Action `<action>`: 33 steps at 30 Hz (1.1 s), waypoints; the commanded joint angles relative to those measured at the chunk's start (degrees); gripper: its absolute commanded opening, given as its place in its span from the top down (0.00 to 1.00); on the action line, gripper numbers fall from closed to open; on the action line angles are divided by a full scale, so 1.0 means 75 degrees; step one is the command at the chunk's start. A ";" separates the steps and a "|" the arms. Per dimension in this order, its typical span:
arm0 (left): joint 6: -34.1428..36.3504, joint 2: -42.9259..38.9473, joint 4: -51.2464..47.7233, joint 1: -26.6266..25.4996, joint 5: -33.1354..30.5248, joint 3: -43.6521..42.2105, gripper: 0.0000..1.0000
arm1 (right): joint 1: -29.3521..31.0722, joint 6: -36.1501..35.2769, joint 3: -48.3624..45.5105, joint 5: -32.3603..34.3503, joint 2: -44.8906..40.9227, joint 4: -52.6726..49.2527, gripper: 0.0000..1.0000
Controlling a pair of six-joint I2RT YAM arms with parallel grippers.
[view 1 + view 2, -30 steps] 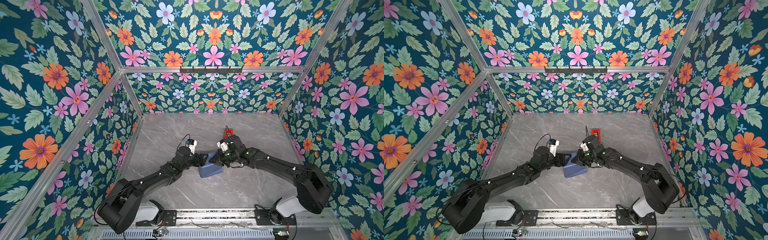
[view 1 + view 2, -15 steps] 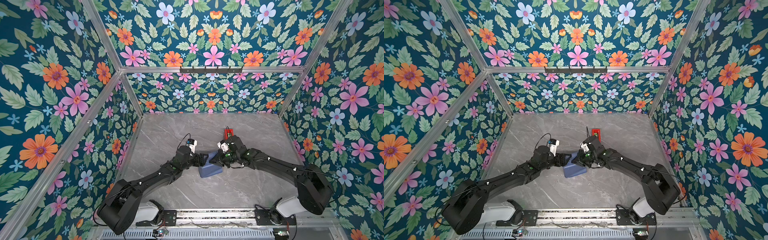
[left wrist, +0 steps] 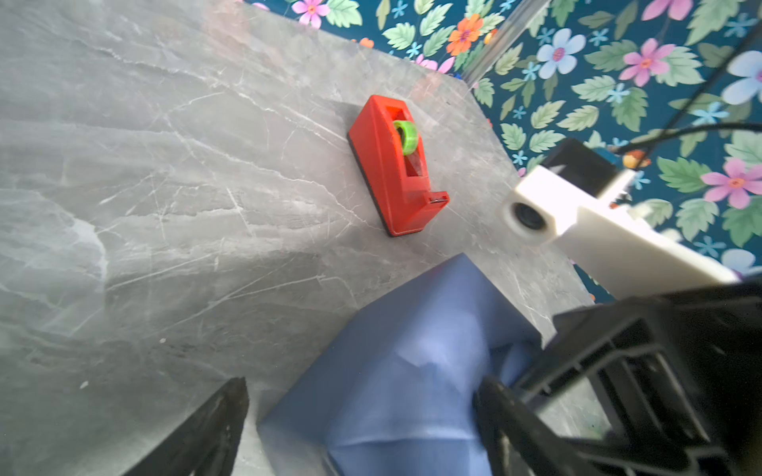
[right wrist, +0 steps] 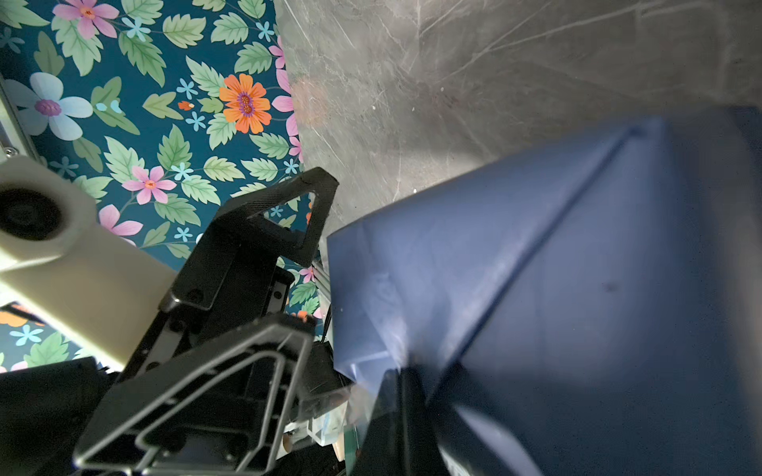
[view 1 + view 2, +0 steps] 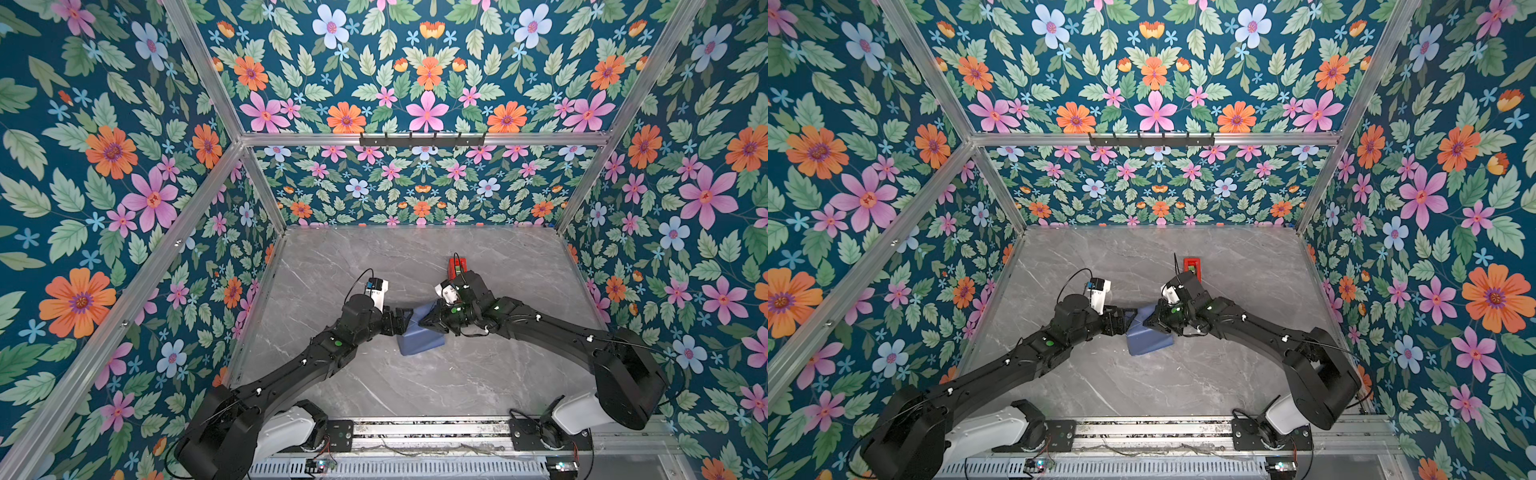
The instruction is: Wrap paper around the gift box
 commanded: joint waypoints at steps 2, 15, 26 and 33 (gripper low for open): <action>0.0607 0.0073 0.0446 -0.0038 0.0550 0.0123 0.05 | 0.0000 -0.0051 -0.0011 0.0391 0.0089 -0.0759 1.00; 0.0916 0.1329 0.0029 -0.0075 0.0382 0.0860 0.01 | -0.0007 -0.0062 0.0012 0.0353 0.0124 -0.0714 1.00; 0.0453 0.0198 0.0265 -0.0051 -0.0632 0.0389 0.02 | -0.0008 -0.0079 0.0013 0.0328 0.0159 -0.0704 1.00; 0.0794 -0.0219 0.0488 -0.0196 0.0269 0.0037 0.01 | -0.0005 -0.0086 0.0008 0.0330 0.0124 -0.0720 1.00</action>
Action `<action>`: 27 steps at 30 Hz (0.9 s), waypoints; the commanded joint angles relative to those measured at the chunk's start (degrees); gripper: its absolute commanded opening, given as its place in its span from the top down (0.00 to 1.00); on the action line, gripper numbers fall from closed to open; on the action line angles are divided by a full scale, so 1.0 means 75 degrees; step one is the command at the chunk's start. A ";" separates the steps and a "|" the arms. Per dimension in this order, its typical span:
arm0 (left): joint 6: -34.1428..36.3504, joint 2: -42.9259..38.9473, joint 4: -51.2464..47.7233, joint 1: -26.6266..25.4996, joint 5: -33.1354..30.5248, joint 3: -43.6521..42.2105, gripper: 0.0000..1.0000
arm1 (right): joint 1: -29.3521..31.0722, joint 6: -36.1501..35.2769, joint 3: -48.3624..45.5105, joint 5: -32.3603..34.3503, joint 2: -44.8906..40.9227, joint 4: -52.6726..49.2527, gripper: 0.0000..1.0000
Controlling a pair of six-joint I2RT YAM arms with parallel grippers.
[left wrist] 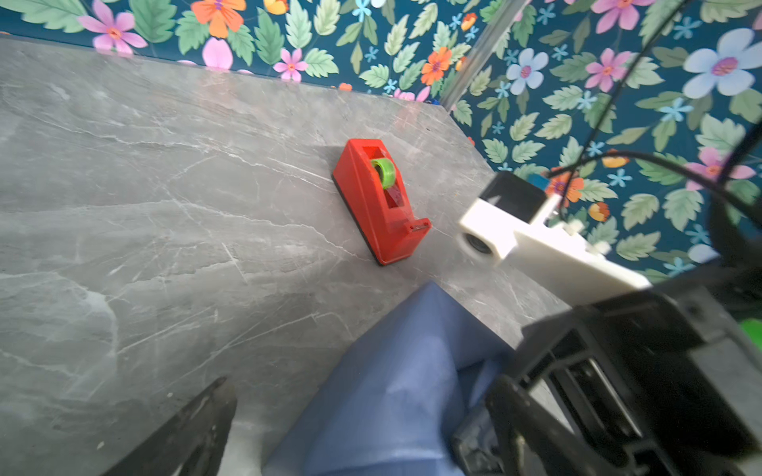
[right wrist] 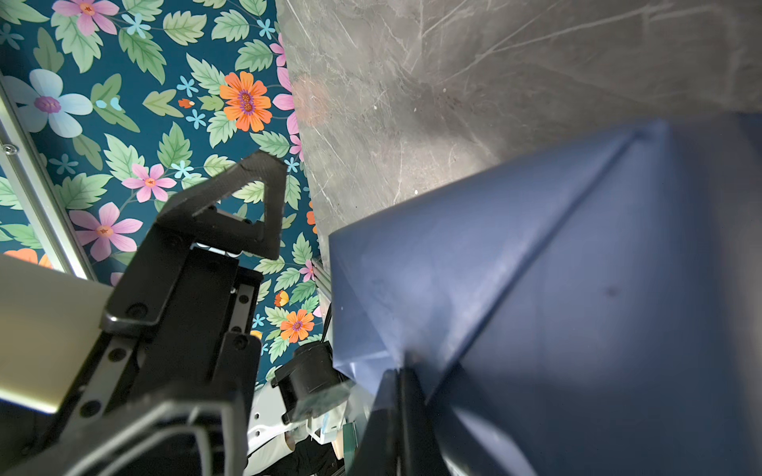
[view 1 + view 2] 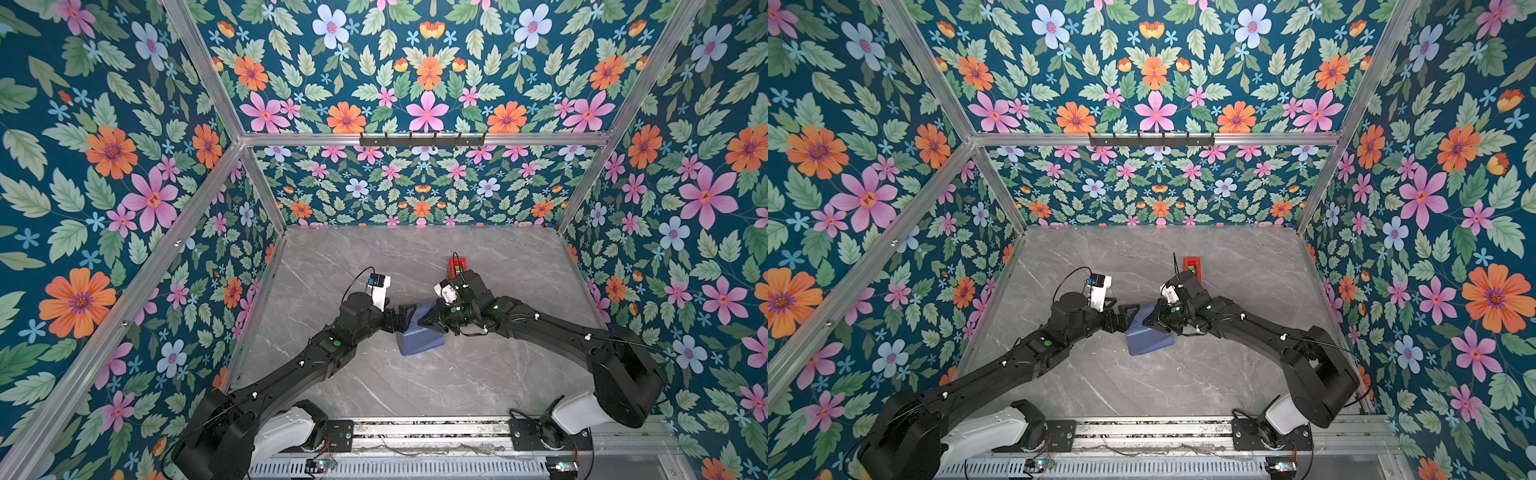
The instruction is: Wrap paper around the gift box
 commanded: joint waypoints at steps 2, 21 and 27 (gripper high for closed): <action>0.0390 0.0044 0.0257 -0.0130 0.0526 -0.0077 0.01 | -0.0005 -0.0054 -0.0050 0.0406 0.0041 -0.0759 1.00; 0.0471 0.1025 -0.0124 -0.0143 -0.0127 0.0310 0.03 | -0.0004 -0.0077 -0.0030 0.0406 0.0004 -0.0785 1.00; 0.0440 0.1219 -0.0253 -0.0120 -0.0264 0.0415 0.04 | -0.0004 -0.0066 -0.0047 0.0382 0.0025 -0.0745 1.00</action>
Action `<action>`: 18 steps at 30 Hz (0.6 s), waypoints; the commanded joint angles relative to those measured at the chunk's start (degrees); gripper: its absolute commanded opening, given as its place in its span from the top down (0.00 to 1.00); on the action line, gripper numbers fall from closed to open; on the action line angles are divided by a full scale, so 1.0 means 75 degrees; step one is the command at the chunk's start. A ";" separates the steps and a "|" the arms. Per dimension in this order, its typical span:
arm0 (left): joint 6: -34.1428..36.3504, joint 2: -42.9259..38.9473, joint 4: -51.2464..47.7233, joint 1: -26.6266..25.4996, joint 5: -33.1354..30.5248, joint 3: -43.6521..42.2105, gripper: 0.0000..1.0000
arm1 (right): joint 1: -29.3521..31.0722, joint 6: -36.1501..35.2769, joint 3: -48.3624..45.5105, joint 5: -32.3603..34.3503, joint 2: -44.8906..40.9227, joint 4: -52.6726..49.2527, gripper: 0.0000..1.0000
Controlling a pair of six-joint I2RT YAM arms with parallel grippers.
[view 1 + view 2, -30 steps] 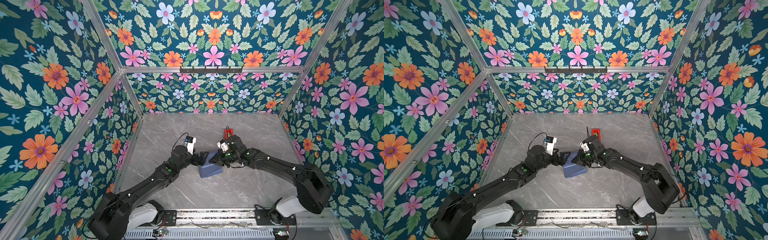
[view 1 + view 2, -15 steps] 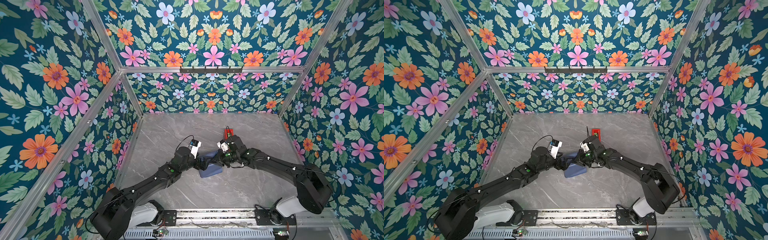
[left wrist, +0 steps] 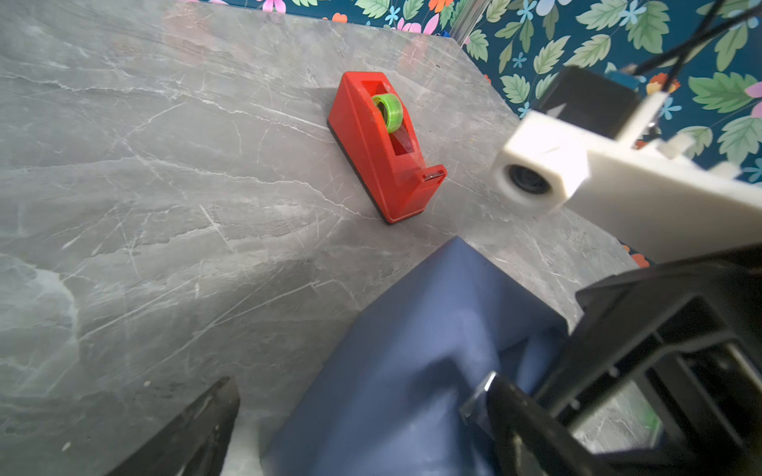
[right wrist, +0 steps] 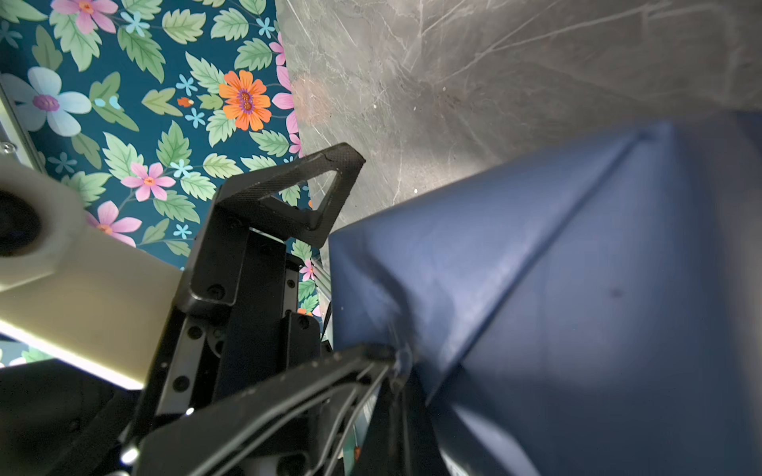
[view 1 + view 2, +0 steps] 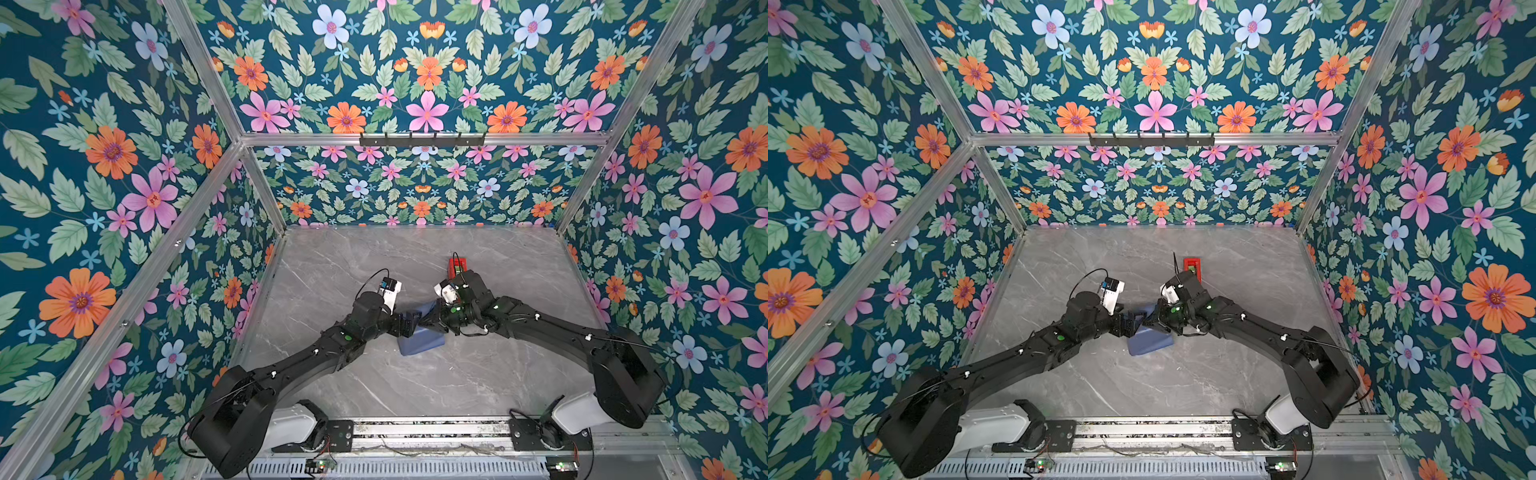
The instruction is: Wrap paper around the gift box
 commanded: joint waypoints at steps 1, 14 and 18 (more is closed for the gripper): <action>-0.0015 0.0095 -0.0105 0.0040 -0.0137 0.0092 0.04 | 0.0006 -0.0040 -0.0046 0.0376 0.0051 -0.0707 1.00; 0.0208 0.0422 -0.0592 0.0088 0.0117 0.0193 0.04 | 0.0004 0.0013 0.0025 0.0271 0.0161 -0.0618 1.00; 0.0388 0.0532 -0.1075 0.0123 0.0165 0.0283 0.04 | 0.0007 0.0024 0.0051 0.0277 0.0110 -0.0637 1.00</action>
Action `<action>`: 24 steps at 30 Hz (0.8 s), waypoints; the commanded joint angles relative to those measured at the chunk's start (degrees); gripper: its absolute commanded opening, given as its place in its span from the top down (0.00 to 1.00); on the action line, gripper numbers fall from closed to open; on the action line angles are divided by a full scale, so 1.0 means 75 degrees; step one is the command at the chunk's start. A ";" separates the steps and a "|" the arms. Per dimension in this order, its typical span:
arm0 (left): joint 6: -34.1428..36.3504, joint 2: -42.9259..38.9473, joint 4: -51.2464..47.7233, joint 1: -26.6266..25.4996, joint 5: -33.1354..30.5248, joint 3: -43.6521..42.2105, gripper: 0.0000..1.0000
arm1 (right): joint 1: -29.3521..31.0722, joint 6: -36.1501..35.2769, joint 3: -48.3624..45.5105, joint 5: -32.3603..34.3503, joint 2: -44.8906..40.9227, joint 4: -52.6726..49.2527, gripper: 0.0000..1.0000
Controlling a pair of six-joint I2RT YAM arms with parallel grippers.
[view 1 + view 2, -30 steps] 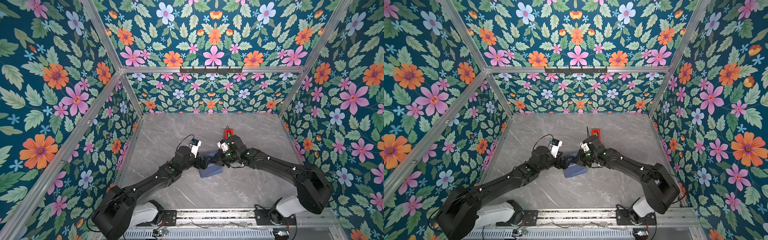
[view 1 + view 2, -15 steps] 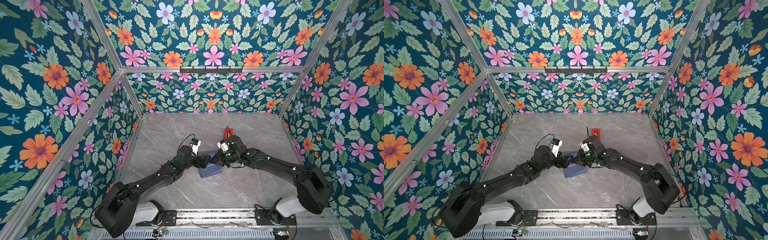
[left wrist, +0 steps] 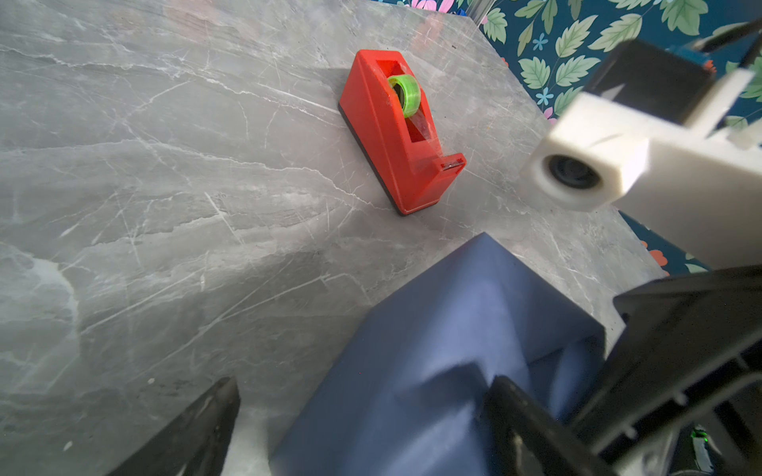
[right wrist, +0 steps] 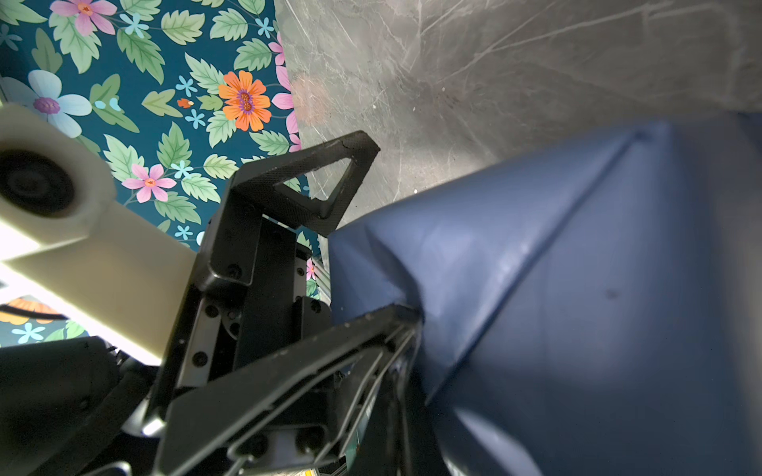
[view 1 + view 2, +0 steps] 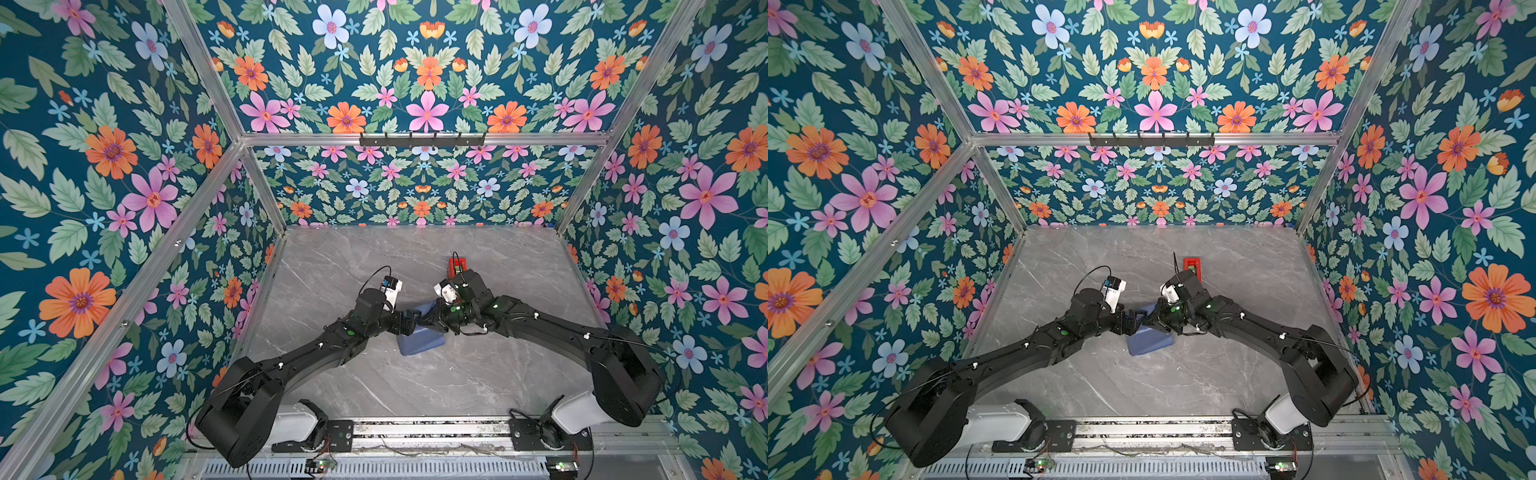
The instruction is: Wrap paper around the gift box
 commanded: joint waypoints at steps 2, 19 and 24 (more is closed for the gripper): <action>0.0352 0.0156 -0.1023 0.0007 0.0022 0.0053 0.04 | 0.0018 -0.0004 0.0019 0.0352 0.0011 -0.0635 0.99; 0.0670 0.0134 -0.1604 0.0019 -0.0423 0.0020 0.06 | 0.0017 0.0471 -0.0038 -0.0120 -0.0259 -0.0069 0.78; 0.0670 0.0070 -0.1581 0.0018 -0.0483 -0.0011 0.07 | 0.0019 0.0734 -0.0167 -0.0296 -0.0274 0.0244 0.77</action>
